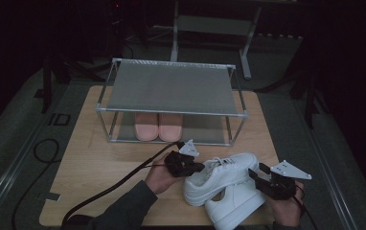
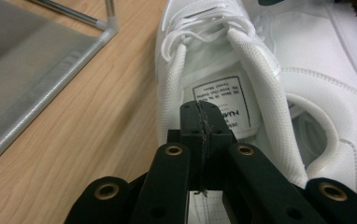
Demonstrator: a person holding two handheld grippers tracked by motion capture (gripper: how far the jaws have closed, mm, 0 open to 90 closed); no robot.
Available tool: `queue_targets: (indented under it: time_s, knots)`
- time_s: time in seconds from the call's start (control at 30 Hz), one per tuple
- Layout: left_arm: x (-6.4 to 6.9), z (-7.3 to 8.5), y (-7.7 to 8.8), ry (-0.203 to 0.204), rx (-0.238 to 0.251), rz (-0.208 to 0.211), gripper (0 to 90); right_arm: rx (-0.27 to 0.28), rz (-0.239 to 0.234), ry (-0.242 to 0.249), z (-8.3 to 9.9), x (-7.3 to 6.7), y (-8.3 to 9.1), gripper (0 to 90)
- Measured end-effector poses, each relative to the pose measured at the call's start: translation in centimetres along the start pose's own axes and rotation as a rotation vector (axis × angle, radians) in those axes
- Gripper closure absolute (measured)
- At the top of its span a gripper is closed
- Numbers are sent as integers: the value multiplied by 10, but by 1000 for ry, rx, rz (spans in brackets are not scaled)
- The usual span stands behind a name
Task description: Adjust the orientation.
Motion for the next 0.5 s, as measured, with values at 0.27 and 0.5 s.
queue_targets:
  time_s: [0.27,0.5]
  knots:
    - [-4,-5,4,-10,17,-52,886,2,1,0,0,0,0,496]
    - [-7,-7,-6,-28,1,-83,754,3,0,-1,0,0,0,496]
Point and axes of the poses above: each handheld gripper's, and its own axes: y roughly backward along the jaws, z roughly out of its underside, x roughly to its right, the point moved 8 cm from there along -y, roughly forward along the jaws, and after that the axes turned 5 degrees about y, right-handed, at the moved point
